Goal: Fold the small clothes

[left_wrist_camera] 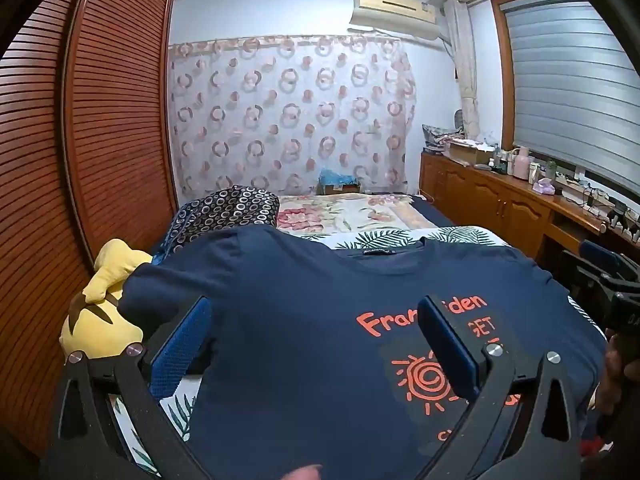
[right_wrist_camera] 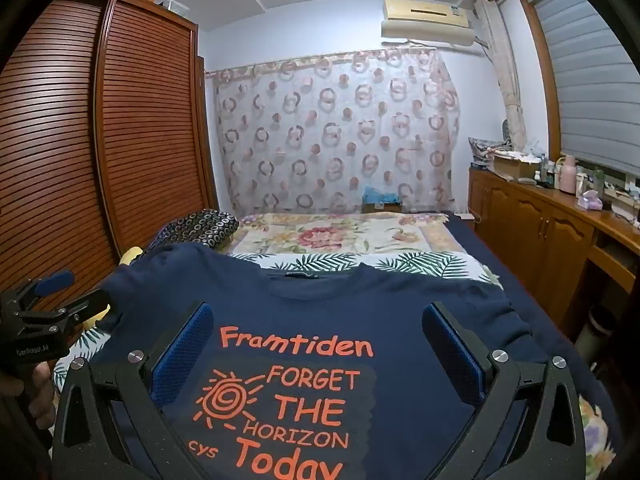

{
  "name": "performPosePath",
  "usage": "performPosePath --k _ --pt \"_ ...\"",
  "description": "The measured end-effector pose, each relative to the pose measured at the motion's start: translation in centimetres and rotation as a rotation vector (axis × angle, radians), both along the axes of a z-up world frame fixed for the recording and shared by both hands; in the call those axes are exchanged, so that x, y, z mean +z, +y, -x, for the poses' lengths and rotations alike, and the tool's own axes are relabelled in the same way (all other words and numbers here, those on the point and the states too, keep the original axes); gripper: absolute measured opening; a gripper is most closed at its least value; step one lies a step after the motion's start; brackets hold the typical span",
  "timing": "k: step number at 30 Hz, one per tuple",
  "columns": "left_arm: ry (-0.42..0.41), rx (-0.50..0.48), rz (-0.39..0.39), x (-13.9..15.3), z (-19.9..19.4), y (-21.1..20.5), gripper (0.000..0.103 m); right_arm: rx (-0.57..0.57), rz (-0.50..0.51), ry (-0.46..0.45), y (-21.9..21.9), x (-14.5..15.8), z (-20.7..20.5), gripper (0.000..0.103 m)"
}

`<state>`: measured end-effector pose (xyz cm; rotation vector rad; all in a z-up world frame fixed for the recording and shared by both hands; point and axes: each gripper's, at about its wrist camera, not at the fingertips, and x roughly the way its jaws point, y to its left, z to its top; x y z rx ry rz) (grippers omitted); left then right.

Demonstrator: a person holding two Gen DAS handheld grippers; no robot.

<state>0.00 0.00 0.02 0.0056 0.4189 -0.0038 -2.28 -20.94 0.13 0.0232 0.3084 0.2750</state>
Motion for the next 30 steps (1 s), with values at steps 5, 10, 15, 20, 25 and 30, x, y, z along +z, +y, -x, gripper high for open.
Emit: performPosePath --k 5,10,15,20,25,30 --pt "-0.010 -0.004 0.009 0.0 0.1 0.0 0.103 0.003 0.004 0.006 0.1 0.0 0.0 0.103" --pt "-0.011 -0.005 0.012 0.0 0.1 0.0 0.103 0.002 0.005 0.002 0.1 0.1 0.0 0.103" --pt "-0.013 -0.009 0.016 0.0 0.1 0.0 0.103 0.002 0.005 0.001 0.2 0.1 -0.2 0.103" --pt "-0.014 -0.008 0.015 0.5 0.2 -0.1 0.103 0.003 0.005 -0.004 0.1 0.0 0.1 0.103" --pt "-0.017 -0.007 0.015 1.2 0.1 -0.6 0.103 0.002 0.003 -0.009 0.0 0.0 0.2 0.103" --pt "-0.020 -0.008 0.016 1.0 0.2 -0.4 0.103 0.000 0.001 -0.012 0.1 0.0 0.1 0.103"
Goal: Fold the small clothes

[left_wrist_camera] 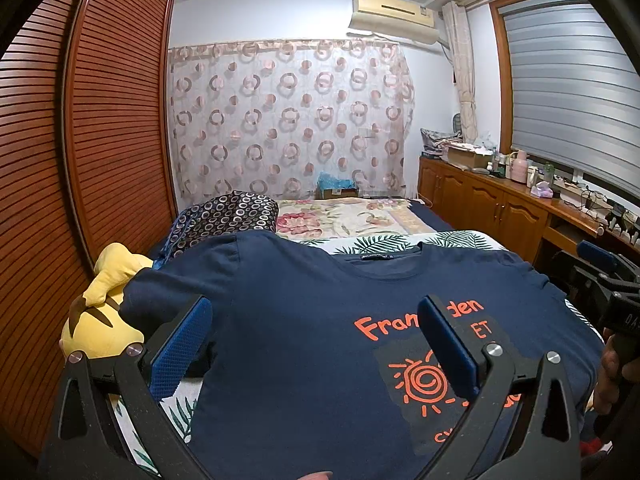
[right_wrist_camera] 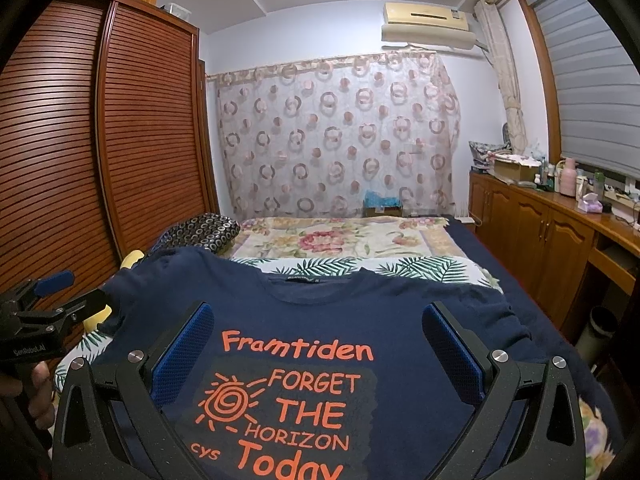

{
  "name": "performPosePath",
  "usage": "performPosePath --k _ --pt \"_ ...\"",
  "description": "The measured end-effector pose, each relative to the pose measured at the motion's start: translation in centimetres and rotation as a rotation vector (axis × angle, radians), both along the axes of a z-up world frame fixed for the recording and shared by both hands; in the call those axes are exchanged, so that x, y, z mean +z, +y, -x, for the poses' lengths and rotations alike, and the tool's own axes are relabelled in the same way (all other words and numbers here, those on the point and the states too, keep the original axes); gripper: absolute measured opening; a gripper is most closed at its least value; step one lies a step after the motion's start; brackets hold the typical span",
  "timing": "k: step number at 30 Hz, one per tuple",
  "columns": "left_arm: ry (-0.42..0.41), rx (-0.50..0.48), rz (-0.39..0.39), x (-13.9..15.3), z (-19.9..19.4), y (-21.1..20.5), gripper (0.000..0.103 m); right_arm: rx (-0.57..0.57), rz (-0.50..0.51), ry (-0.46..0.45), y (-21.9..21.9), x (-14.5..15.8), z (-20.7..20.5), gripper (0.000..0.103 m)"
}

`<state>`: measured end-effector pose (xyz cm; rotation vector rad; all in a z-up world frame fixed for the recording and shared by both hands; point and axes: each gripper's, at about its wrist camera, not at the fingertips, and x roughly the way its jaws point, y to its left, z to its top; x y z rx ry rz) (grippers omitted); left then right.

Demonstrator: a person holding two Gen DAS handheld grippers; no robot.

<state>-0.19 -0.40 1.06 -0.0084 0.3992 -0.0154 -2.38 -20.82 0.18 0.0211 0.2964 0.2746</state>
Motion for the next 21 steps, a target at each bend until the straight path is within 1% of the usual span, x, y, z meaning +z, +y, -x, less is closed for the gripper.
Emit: performPosePath --k 2,21 --pt "0.000 0.000 0.000 0.39 -0.12 0.07 0.103 0.001 0.000 0.000 -0.03 0.00 0.02 0.103" --pt "-0.001 -0.002 0.004 0.46 0.39 0.11 0.103 0.003 -0.001 0.006 -0.19 -0.08 0.03 0.103"
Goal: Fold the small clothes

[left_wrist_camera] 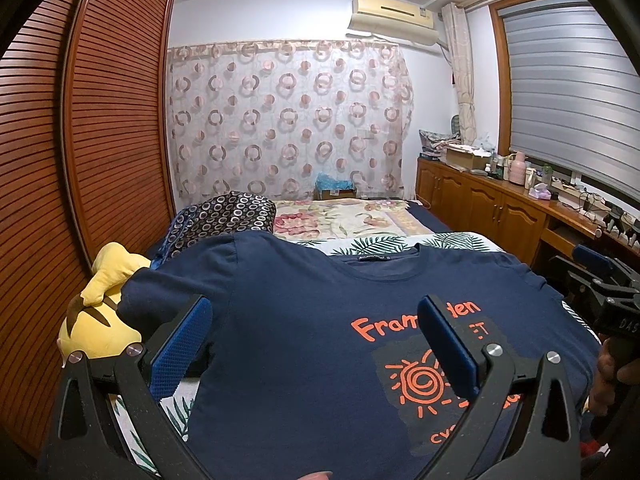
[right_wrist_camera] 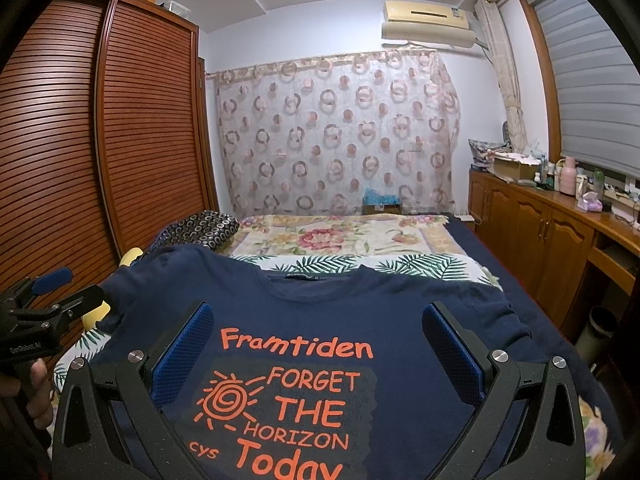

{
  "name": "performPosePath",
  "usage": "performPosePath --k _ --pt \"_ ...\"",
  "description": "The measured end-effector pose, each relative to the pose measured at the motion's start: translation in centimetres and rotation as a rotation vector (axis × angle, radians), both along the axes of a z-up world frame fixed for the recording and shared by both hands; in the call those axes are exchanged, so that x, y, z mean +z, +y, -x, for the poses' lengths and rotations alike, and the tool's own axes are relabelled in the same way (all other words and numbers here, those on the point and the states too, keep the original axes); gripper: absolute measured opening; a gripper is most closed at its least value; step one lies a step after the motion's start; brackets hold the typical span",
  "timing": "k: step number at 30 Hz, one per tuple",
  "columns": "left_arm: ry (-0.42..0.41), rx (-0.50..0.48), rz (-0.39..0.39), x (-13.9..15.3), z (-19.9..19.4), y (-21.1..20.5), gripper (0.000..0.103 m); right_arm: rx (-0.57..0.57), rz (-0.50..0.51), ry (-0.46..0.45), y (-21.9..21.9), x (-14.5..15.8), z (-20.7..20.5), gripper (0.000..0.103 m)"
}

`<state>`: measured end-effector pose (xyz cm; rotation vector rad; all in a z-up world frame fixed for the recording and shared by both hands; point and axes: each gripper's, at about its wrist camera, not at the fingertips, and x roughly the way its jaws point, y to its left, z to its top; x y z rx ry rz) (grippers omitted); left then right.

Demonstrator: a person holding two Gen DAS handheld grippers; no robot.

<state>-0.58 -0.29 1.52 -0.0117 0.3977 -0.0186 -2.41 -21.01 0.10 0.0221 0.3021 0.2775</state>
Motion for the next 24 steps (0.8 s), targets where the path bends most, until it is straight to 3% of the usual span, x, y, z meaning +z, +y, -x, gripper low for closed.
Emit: performPosePath --k 24 --pt "-0.006 0.000 -0.005 0.33 0.14 -0.19 0.103 -0.003 0.003 -0.010 0.12 0.18 0.11 0.103"
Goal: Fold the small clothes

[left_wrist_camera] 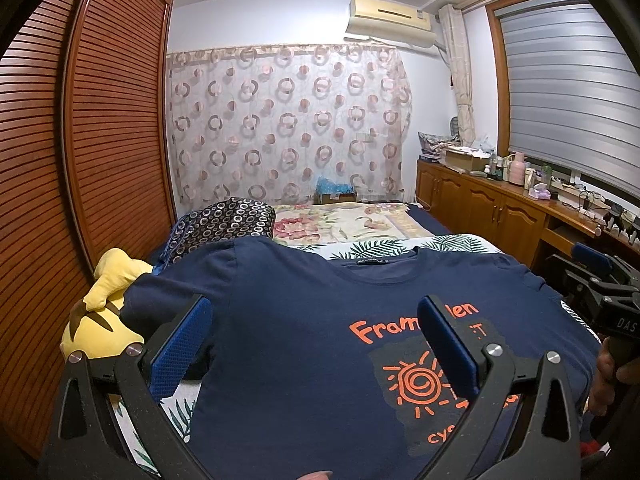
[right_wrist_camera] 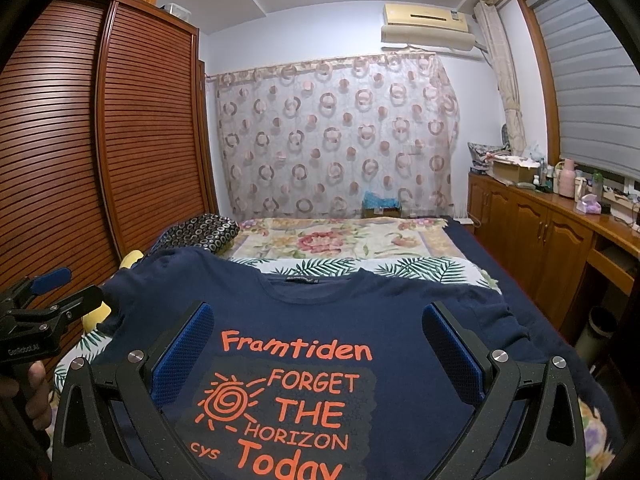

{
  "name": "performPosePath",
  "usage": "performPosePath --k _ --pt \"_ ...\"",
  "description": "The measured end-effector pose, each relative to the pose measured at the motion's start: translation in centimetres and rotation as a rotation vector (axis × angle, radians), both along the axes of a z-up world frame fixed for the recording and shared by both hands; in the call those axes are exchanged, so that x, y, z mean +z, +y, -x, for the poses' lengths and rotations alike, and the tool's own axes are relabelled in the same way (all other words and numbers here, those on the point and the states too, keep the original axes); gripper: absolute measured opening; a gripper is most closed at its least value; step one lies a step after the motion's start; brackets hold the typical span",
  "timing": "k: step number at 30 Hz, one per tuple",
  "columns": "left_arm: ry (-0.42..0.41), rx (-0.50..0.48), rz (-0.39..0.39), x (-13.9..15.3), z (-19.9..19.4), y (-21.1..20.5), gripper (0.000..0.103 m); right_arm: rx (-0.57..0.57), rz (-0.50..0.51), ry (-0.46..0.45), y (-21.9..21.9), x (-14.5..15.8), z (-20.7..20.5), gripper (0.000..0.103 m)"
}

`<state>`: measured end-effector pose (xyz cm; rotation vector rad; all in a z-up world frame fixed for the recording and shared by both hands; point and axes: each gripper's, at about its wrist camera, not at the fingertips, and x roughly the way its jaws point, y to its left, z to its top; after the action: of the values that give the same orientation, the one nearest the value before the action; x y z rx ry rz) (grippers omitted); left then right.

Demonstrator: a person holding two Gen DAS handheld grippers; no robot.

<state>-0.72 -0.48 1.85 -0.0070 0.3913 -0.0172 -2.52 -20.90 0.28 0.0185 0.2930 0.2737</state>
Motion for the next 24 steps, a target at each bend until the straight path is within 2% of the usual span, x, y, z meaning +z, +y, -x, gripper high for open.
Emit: performPosePath --k 24 --pt "0.007 -0.009 0.004 0.38 0.42 -0.21 0.103 0.013 0.003 0.004 0.19 -0.14 -0.03 0.103"
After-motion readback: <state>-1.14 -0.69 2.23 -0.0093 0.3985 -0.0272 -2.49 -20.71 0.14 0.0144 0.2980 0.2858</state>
